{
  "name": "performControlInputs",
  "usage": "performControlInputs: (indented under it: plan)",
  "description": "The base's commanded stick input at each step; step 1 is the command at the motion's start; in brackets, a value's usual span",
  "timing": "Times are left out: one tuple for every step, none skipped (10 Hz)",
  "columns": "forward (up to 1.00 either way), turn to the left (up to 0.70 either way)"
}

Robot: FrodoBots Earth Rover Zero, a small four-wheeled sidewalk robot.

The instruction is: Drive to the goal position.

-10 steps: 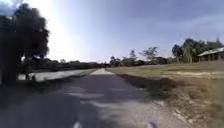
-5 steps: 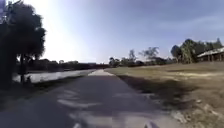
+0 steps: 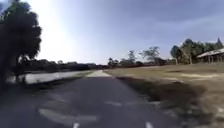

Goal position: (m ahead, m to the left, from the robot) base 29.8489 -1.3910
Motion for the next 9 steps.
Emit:
performControlInputs:
  plan:
    - [1.00, 0.15]
    - [1.00, 0.08]
    - [1.00, 0.03]
    - [1.00, 0.03]
    - [1.00, 0.02]
    - [1.00, 0.02]
    - [1.00, 0.02]
    - [1.00, 0.02]
    - [1.00, 0.04]
